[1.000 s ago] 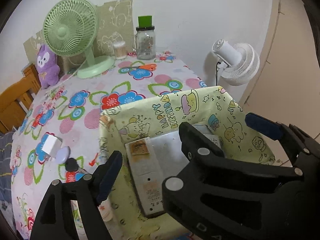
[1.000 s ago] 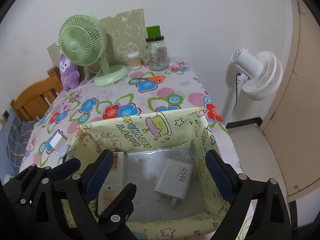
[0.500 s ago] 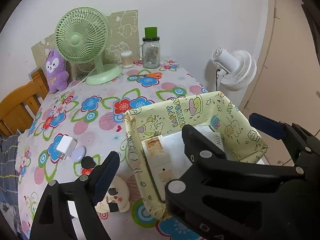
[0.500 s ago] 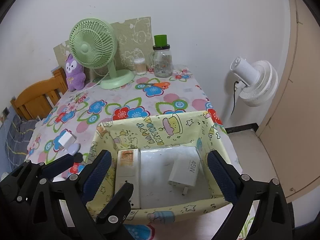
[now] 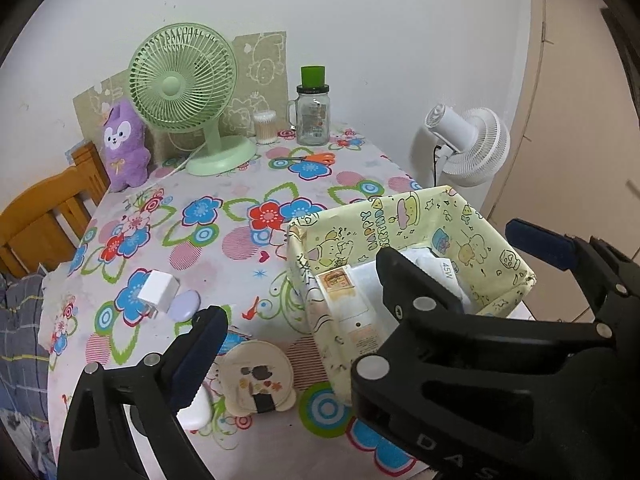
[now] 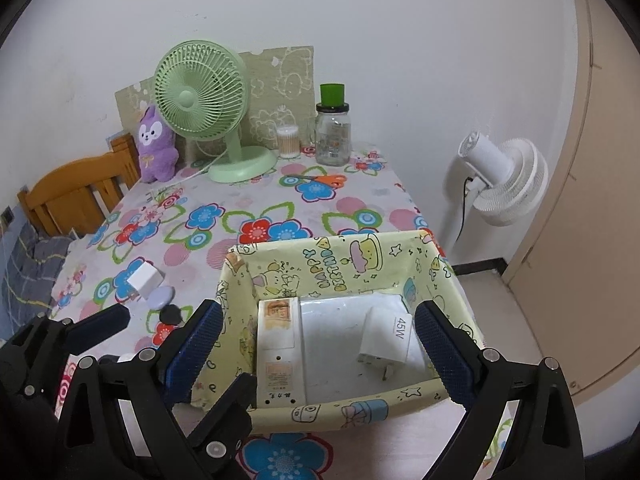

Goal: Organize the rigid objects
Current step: 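Lift both open tools out of the box back toward the remaining items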

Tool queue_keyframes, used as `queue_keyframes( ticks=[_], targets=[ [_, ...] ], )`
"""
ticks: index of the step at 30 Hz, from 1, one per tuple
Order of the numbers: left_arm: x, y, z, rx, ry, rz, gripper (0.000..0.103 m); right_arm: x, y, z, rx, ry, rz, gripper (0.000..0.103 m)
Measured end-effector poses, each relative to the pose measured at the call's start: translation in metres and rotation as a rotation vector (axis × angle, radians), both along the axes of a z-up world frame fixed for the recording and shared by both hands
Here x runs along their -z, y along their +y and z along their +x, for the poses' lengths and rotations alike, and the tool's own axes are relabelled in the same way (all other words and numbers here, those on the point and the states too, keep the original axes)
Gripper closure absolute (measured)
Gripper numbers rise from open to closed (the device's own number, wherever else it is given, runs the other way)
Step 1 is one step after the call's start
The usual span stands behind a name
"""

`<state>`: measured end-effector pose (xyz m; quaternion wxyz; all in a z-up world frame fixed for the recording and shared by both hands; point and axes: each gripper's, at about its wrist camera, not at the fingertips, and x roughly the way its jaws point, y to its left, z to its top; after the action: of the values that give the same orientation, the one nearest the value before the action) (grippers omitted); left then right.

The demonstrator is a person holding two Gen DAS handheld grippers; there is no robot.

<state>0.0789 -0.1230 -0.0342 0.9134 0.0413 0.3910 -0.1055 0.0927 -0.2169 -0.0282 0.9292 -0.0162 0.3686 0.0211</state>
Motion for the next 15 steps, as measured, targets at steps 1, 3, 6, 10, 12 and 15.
queue_keyframes(
  ticks=[1, 3, 6, 10, 12, 15],
  targets=[
    [0.000, 0.001, -0.001, 0.003, -0.002, 0.001, 0.003, -0.001, 0.003, -0.001, -0.003, -0.003, -0.004, 0.004],
    [-0.002, 0.005, -0.004, 0.010, -0.009, 0.004, 0.003, -0.002, 0.007, -0.003, -0.008, -0.006, -0.001, 0.004],
    [-0.004, 0.010, -0.008, 0.015, -0.029, 0.009, 0.001, -0.003, 0.013, -0.006, -0.019, -0.002, 0.008, 0.004],
    [-0.007, 0.022, -0.012, 0.007, -0.040, 0.002, 0.000, -0.005, 0.021, -0.010, -0.029, -0.003, 0.011, 0.004],
    [-0.006, 0.027, -0.013, 0.005, -0.041, -0.001, 0.000, -0.006, 0.025, -0.012, -0.030, -0.005, 0.007, 0.004],
    [-0.007, 0.032, -0.017, 0.002, -0.051, 0.003, 0.000, -0.007, 0.031, -0.016, -0.045, -0.006, 0.018, 0.004]
  ],
)
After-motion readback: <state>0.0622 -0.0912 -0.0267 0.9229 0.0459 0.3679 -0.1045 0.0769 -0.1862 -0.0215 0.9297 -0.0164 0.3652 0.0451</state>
